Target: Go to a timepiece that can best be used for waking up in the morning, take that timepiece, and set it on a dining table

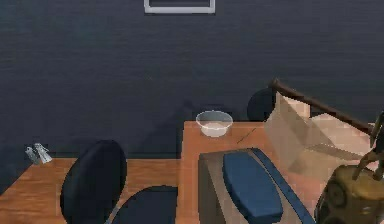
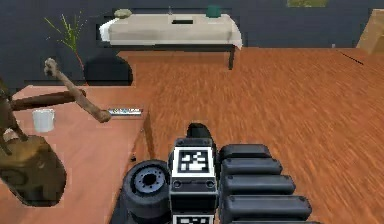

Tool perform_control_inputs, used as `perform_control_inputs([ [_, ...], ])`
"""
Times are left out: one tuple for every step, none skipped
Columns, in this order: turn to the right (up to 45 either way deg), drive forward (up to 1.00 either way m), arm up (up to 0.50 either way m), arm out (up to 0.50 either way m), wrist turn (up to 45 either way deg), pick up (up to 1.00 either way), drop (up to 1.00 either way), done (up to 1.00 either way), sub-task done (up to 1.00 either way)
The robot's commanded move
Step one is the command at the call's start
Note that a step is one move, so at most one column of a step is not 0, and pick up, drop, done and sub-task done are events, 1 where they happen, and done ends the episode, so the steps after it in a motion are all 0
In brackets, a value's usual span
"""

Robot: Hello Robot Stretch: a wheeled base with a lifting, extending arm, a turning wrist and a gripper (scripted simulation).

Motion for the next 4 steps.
perform_control_inputs([
  [-45.0,0.00,0.00,0.00,0.0,0.00,0.00,0.00,0.00],
  [-36.0,0.00,0.00,0.00,0.0,0.00,0.00,0.00,0.00],
  [45.0,0.00,0.00,0.00,0.0,0.00,0.00,0.00,0.00],
  [45.0,0.00,0.00,0.00,0.0,0.00,0.00,0.00,0.00],
])
